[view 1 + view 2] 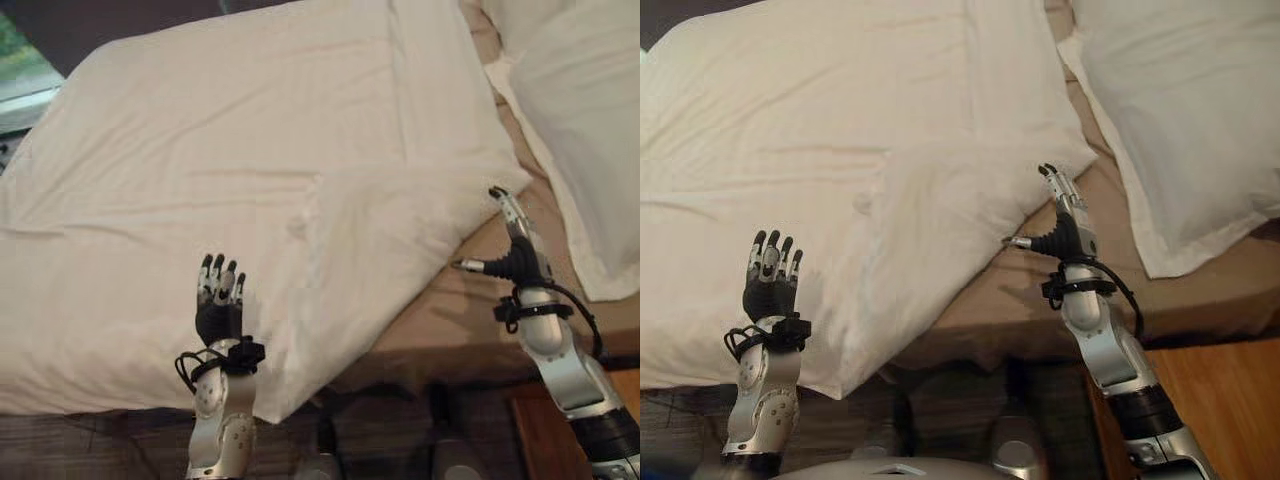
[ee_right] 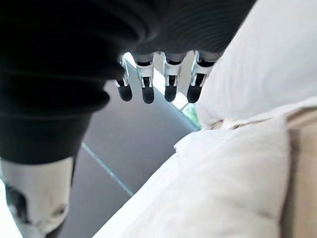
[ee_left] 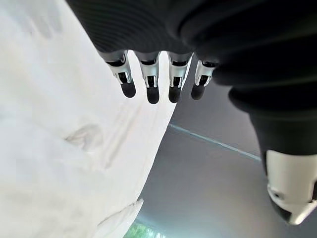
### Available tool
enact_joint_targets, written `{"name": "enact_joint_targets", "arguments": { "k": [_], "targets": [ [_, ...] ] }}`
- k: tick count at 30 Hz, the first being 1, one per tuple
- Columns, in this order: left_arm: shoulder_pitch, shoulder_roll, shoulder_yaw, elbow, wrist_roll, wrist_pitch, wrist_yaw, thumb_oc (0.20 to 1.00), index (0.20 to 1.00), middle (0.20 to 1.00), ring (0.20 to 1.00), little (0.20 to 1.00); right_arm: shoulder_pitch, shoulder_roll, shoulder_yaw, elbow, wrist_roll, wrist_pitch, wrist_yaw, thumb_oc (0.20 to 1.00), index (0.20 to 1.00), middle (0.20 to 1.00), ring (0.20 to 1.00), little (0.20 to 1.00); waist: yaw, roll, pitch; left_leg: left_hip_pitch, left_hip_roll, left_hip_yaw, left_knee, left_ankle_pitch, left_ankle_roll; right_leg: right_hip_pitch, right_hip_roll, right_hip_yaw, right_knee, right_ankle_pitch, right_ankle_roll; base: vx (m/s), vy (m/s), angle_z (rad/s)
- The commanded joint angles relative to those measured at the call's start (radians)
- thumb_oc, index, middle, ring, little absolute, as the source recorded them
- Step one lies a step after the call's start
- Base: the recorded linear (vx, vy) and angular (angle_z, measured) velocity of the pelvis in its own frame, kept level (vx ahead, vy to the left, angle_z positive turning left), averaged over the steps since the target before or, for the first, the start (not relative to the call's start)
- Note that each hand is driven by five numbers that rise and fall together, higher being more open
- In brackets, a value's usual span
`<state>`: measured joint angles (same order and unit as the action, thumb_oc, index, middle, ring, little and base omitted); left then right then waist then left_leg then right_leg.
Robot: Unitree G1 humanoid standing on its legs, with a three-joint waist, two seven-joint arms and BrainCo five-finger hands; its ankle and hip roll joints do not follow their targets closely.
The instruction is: Making the bed.
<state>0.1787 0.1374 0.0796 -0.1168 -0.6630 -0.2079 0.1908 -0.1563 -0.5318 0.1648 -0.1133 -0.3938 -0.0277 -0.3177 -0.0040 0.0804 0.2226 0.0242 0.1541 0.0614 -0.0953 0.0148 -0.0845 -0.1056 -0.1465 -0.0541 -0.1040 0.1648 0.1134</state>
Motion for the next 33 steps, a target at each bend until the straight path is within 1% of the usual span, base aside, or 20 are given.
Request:
{"name": "enact_joint_targets", "arguments": {
  "k": [1,3,4,5,6,7,8,10,11,12,14,16,17,18,21,23,26,29,32,33],
  "targets": [
    [-0.002,0.09,0.045,-0.119,0.026,-0.095,0.026,1.0,1.0,1.0,1.0,1.0,-0.097,0.016,-0.01,-0.04,-0.035,-0.061,-0.031,1.0,1.0,1.0,1.0,1.0,0.043,-0.084,0.004,-0.023,-0.051,-0.102,0.119,-0.072,0.009,0.132,-0.012,-0.044,0.023,-0.217,-0.024,-0.16,0.135,0.21],
    [-0.006,0.089,0.053,-0.113,0.031,-0.106,0.049,1.0,1.0,1.0,1.0,1.0,-0.104,-0.005,-0.021,-0.001,-0.019,-0.054,-0.04,1.0,1.0,1.0,1.0,1.0,0.057,-0.087,-0.003,-0.031,-0.012,-0.054,0.069,-0.046,0.0,0.136,-0.026,-0.082,0.023,-0.219,-0.012,-0.09,0.17,0.43],
    [0.004,0.09,0.059,-0.108,0.047,-0.099,0.057,1.0,1.0,1.0,1.0,1.0,-0.097,0.001,-0.023,0.014,-0.001,-0.049,-0.03,1.0,1.0,1.0,1.0,1.0,0.064,-0.087,-0.007,-0.027,-0.006,-0.049,0.043,-0.041,0.001,0.14,-0.027,-0.089,0.023,-0.217,-0.006,0.01,0.164,0.63],
    [0.016,0.103,0.069,-0.103,0.063,-0.091,0.057,1.0,1.0,1.0,1.0,1.0,-0.099,-0.001,-0.027,0.038,0.02,-0.04,-0.023,1.0,1.0,1.0,1.0,1.0,0.071,-0.088,-0.011,-0.016,-0.007,-0.052,0.016,-0.035,0.002,0.146,-0.028,-0.1,0.024,-0.211,0.0,0.03,0.21,0.49],
    [-0.018,0.142,0.049,-0.048,0.119,-0.064,0.089,1.0,1.0,1.0,1.0,1.0,-0.114,-0.001,-0.011,0.082,0.03,-0.028,-0.011,1.0,1.0,1.0,1.0,1.0,0.069,-0.091,-0.021,-0.013,-0.01,-0.049,0.008,-0.034,0.002,0.148,-0.035,-0.107,0.027,-0.202,0.009,0.04,0.216,0.4],
    [-0.065,0.177,0.03,-0.007,0.174,-0.051,0.113,1.0,1.0,1.0,1.0,1.0,-0.138,-0.003,0.008,0.128,0.02,-0.005,-0.016,1.0,1.0,1.0,1.0,1.0,0.069,-0.099,-0.03,-0.015,-0.019,-0.056,0.008,-0.041,0.006,0.146,-0.042,-0.11,0.038,-0.196,0.016,0.05,0.211,0.24],
    [-0.094,0.198,0.025,0.024,0.191,-0.036,0.108,1.0,1.0,1.0,1.0,1.0,-0.17,-0.01,0.02,0.178,0.005,0.01,-0.034,1.0,1.0,1.0,1.0,1.0,0.074,-0.11,-0.031,-0.015,-0.029,-0.057,0.008,-0.047,0.012,0.141,-0.05,-0.111,0.061,-0.198,0.023,0.05,0.2,0.24],
    [-0.139,0.251,0.011,0.115,0.199,-0.041,0.134,1.0,1.0,1.0,1.0,1.0,-0.295,-0.028,0.079,0.292,-0.011,0.043,-0.058,1.0,1.0,1.0,1.0,1.0,0.097,-0.123,-0.021,-0.006,-0.044,-0.056,0.008,-0.056,0.029,0.111,-0.07,-0.108,0.157,-0.196,0.041,0.02,0.205,0.19],
    [-0.205,0.298,-0.004,0.2,0.2,-0.037,0.148,1.0,1.0,1.0,1.0,1.0,-0.421,-0.023,0.139,0.419,0.012,0.07,-0.077,1.0,1.0,1.0,1.0,1.0,0.111,-0.137,-0.006,0.003,-0.047,-0.045,0.008,-0.063,0.037,0.074,-0.07,-0.098,0.211,-0.188,0.054,0.0,0.134,-0.02],
    [-0.211,0.299,-0.002,0.206,0.199,-0.039,0.148,1.0,1.0,1.0,1.0,1.0,-0.431,-0.022,0.142,0.427,0.013,0.068,-0.08,1.0,1.0,1.0,1.0,1.0,0.113,-0.138,-0.003,0.003,-0.046,-0.042,0.008,-0.063,0.037,0.071,-0.07,-0.095,0.214,-0.189,0.054,-0.01,0.084,-0.19],
    [-0.307,0.34,-0.033,0.308,0.17,-0.031,0.157,1.0,1.0,1.0,1.0,1.0,-0.545,-0.018,0.185,0.532,0.035,0.097,-0.098,1.0,1.0,1.0,1.0,1.0,0.116,-0.148,0.011,-0.004,-0.046,-0.041,0.008,-0.057,0.039,0.03,-0.031,-0.067,0.205,-0.185,0.048,0.0,0.042,-0.2],
    [-0.367,0.375,-0.052,0.366,0.139,-0.038,0.148,1.0,1.0,1.0,1.0,1.0,-0.645,-0.035,0.225,0.616,0.045,0.114,-0.106,1.0,1.0,1.0,1.0,1.0,0.117,-0.154,0.018,-0.019,-0.059,-0.051,0.008,-0.048,0.04,0.009,0.009,-0.027,0.16,-0.188,0.031,0.04,0.049,0.06],
    [-0.396,0.392,-0.061,0.398,0.125,-0.046,0.143,1.0,1.0,1.0,1.0,1.0,-0.693,-0.031,0.246,0.657,0.057,0.111,-0.114,1.0,1.0,1.0,1.0,1.0,0.124,-0.16,0.02,-0.028,-0.069,-0.056,0.008,-0.046,0.038,0.016,0.011,-0.024,0.119,-0.182,0.026,0.08,0.021,0.12],
    [-0.431,0.414,-0.066,0.431,0.115,-0.05,0.14,1.0,1.0,1.0,1.0,1.0,-0.755,-0.024,0.27,0.707,0.077,0.108,-0.119,1.0,1.0,1.0,1.0,1.0,0.128,-0.168,0.021,-0.039,-0.076,-0.06,0.008,-0.045,0.036,0.03,0.005,-0.039,0.069,-0.166,0.026,0.07,-0.011,0.1],
    [-0.508,0.423,-0.107,0.525,0.098,-0.054,0.145,1.0,1.0,1.0,1.0,1.0,-0.874,0.0,0.343,0.799,0.088,0.113,-0.118,1.0,1.0,1.0,1.0,1.0,0.135,-0.181,0.014,-0.084,-0.076,-0.065,0.008,-0.035,0.026,0.027,0.003,-0.05,0.018,-0.14,0.023,0.04,-0.045,0.22],
    [-0.55,0.419,-0.127,0.588,0.07,-0.061,0.143,1.0,1.0,1.0,1.0,1.0,-0.949,0.02,0.398,0.858,0.092,0.112,-0.115,1.0,1.0,1.0,1.0,1.0,0.14,-0.185,0.015,-0.109,-0.071,-0.069,0.008,-0.025,0.02,0.011,0.004,-0.058,0.017,-0.139,0.023,0.03,-0.057,0.21],
    [-0.665,0.417,-0.184,0.701,0.041,-0.078,0.15,1.0,1.0,1.0,1.0,1.0,-1.09,0.042,0.524,1.013,0.043,0.121,-0.114,1.0,1.0,1.0,1.0,1.0,0.149,-0.191,0.04,-0.174,-0.065,-0.088,0.008,0.002,0.003,-0.031,0.008,-0.069,0.017,-0.138,0.022,-0.01,-0.083,0.17],
    [-0.821,0.416,-0.251,0.829,-0.001,-0.089,0.154,1.0,1.0,1.0,1.0,1.0,-1.185,0.058,0.628,1.132,0.003,0.125,-0.109,1.0,1.0,1.0,1.0,1.0,0.154,-0.191,0.071,-0.242,-0.062,-0.107,0.008,0.033,-0.017,-0.086,0.017,-0.068,0.017,-0.132,0.024,-0.01,-0.09,0.32],
    [-1.006,0.4,-0.345,1.003,-0.02,-0.086,0.155,1.0,1.0,1.0,1.0,1.0,-1.229,0.077,0.702,1.263,0.008,0.125,-0.106,1.0,1.0,1.0,1.0,1.0,0.149,-0.182,0.093,-0.301,-0.062,-0.124,0.008,0.058,-0.033,-0.128,0.023,-0.078,0.017,-0.127,0.023,-0.03,-0.11,0.22],
    [-1.149,0.384,-0.401,1.12,-0.031,-0.074,0.154,1.0,1.0,1.0,1.0,1.0,-1.258,0.082,0.732,1.341,0.029,0.132,-0.107,1.0,1.0,1.0,1.0,1.0,0.141,-0.171,0.105,-0.332,-0.063,-0.129,0.008,0.069,-0.042,-0.152,0.021,-0.084,0.017,-0.122,0.027,-0.07,-0.109,0.22]
  ]
}}
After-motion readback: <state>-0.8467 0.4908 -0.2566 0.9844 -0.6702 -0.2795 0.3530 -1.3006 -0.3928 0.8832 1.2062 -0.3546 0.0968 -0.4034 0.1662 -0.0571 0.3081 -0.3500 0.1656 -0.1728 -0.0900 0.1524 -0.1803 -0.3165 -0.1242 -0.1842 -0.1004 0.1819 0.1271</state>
